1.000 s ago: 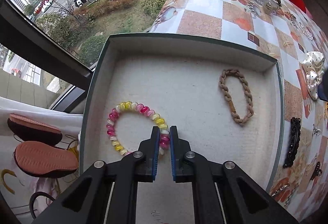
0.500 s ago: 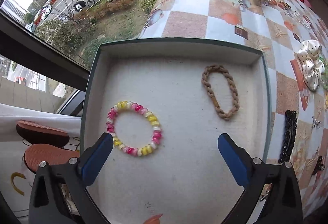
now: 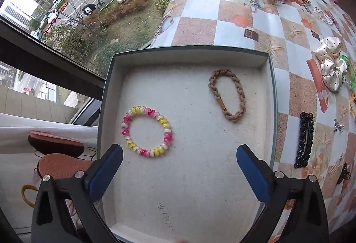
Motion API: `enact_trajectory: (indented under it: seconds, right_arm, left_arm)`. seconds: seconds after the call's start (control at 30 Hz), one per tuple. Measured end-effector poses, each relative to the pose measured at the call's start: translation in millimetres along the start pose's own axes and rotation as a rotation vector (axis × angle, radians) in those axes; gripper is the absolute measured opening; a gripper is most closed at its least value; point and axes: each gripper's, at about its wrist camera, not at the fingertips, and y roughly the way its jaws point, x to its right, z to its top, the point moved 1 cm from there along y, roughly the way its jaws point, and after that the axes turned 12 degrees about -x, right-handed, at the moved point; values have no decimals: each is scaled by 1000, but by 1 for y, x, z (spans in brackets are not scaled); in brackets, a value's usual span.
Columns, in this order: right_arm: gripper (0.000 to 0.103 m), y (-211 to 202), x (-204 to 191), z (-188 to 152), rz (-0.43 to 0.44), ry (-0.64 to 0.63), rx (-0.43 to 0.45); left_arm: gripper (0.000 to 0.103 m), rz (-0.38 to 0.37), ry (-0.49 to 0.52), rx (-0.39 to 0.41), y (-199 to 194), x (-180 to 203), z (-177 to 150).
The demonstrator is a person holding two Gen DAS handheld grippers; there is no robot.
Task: Organize jewelry
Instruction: 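Move the left tool back over the table toward the scrunchie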
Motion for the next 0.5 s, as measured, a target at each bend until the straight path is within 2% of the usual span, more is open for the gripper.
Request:
enact_trajectory:
  seconds: [0.1,0.5]
  right_arm:
    - [103,-6,14,-1,0,25,23]
    - [103,-20,65,-7,-2,105,98]
  left_arm:
    - [103,-34,29,-17,0,6,0]
    - [103,-76,111,32,-37,51,4]
